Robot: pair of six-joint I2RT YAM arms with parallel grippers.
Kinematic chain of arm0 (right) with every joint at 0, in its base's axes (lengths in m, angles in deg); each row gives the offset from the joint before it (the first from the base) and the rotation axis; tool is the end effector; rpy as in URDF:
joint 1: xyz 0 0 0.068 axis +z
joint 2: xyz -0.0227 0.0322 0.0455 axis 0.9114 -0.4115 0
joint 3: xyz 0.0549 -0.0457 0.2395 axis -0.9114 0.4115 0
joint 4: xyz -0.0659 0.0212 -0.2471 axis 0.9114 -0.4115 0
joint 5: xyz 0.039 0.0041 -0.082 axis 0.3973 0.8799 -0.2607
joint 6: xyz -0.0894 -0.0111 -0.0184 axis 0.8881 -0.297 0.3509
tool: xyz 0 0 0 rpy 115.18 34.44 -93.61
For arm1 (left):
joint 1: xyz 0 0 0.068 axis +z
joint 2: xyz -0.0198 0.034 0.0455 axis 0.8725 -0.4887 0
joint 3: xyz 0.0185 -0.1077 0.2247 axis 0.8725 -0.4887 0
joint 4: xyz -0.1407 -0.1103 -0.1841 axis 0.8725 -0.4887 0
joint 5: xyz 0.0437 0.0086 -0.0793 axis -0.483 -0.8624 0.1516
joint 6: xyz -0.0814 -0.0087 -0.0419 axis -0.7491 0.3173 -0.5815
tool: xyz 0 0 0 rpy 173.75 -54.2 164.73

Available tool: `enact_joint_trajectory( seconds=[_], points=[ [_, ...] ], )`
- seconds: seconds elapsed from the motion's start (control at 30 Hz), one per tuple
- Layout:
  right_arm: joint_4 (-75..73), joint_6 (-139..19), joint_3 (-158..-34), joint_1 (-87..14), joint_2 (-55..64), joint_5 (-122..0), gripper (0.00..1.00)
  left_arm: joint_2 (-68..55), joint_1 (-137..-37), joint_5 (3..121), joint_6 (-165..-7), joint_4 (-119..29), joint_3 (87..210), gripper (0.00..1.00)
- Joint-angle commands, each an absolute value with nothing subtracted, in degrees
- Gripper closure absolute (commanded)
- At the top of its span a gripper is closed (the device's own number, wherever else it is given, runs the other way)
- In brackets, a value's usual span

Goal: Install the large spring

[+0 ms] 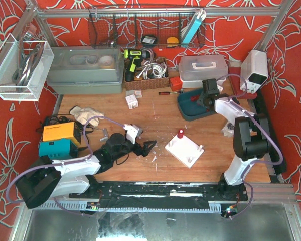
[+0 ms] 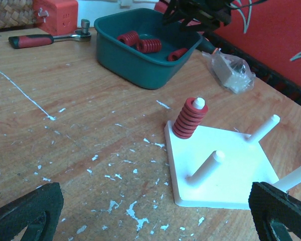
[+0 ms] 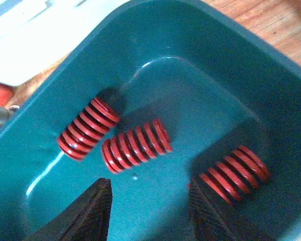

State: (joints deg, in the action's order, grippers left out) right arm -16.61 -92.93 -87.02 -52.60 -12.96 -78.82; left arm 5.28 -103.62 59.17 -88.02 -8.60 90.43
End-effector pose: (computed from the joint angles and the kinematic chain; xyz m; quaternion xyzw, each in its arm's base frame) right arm 0.3882 0.0755 0.1610 0.2441 0.8968 0.0859 0.3589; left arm 0.1909 -0.1874 0.1522 0.2257 0.7412 -0.3280 0.5405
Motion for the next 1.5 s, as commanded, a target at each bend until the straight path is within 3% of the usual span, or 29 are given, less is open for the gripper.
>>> enact_joint_trajectory(
  seconds=[0.0, 0.3, 1.07, 1.2, 1.37, 1.47],
  points=[
    [-18.8, -104.36, -91.41, -52.9, -16.99, -79.19, 0.53, 5.38, -104.08, 59.6, -87.25, -6.94, 91.55, 0.0],
    [-16.2, -121.04, -92.56, -53.87, -22.71, -78.87, 0.5, 5.32, -104.14, 59.58, -87.25, -7.22, 91.68, 0.0],
    [-14.54, -127.42, -96.23, -55.56, -33.34, -77.64, 0.5, 5.17, -104.43, 60.19, -87.16, -7.1, 91.99, 0.0],
    [-12.92, -127.07, -95.61, -55.77, -32.8, -77.64, 0.6, 4.82, -104.52, 60.2, -87.16, -6.92, 92.15, 0.0],
    [-7.83, -123.85, -93.92, -55.97, -30.43, -77.1, 0.8, 4.08, -104.52, 60.12, -87.16, -6.86, 92.33, 0.0],
    [-4.66, -120.6, -92.01, -55.95, -27.75, -77.06, 0.85, 3.59, -104.52, 60.03, -87.07, -6.76, 92.5, 0.0]
  ],
)
